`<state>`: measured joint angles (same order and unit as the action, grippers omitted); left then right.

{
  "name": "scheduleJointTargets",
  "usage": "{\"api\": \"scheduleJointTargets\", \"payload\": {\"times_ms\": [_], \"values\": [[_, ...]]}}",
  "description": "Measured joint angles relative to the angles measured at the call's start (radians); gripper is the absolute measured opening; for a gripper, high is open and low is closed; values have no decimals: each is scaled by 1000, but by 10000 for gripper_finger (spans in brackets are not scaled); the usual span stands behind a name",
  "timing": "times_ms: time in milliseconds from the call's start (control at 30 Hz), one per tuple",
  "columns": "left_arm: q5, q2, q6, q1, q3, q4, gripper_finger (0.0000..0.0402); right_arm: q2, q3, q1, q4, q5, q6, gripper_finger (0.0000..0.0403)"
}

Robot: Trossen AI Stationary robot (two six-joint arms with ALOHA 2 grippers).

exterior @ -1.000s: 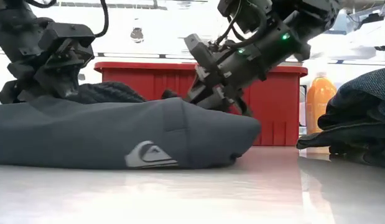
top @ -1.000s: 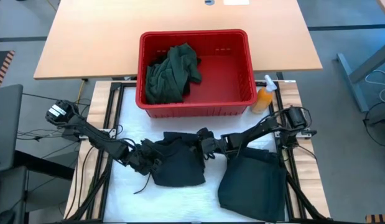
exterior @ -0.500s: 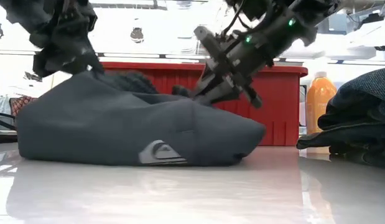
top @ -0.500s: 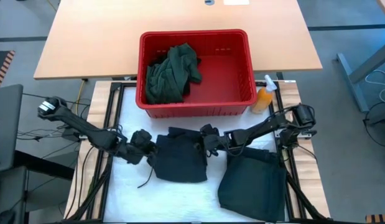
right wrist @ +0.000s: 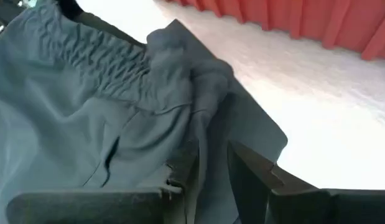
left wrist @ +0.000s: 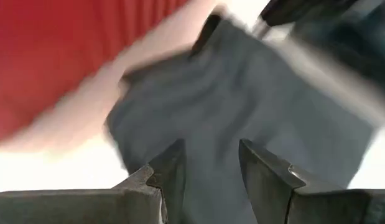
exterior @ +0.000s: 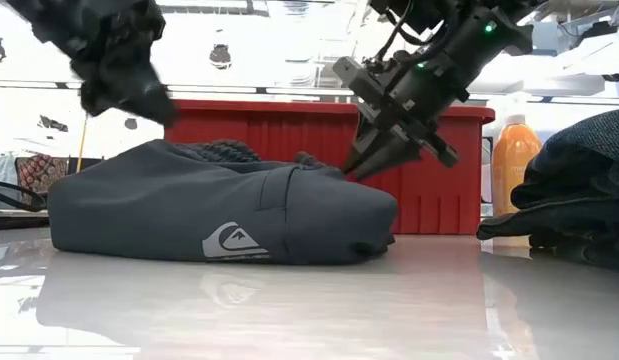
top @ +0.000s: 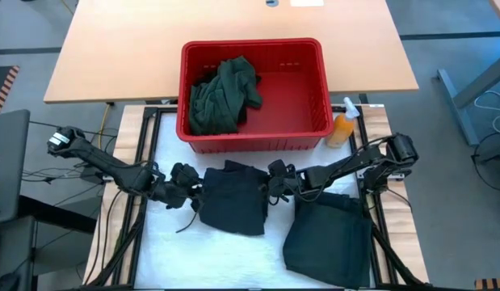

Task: Fold laundry
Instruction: Fold the gray shorts

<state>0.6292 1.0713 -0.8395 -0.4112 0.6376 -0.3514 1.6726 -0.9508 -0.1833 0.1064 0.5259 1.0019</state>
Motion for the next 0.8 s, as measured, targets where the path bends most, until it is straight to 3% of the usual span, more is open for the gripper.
{"api": "scheduleJointTargets", "payload": {"times_ms": [267, 600, 800], "values": [[-51, 72, 292, -9, 1, 318, 129, 0, 0, 20, 68, -1, 45, 111], [-179, 271, 241, -10, 1, 429, 129, -12, 0, 30, 77, -54, -12, 111], [-215, 399, 143, 15, 1, 447, 129, -88, 0, 51, 108, -56, -54, 111]]}}
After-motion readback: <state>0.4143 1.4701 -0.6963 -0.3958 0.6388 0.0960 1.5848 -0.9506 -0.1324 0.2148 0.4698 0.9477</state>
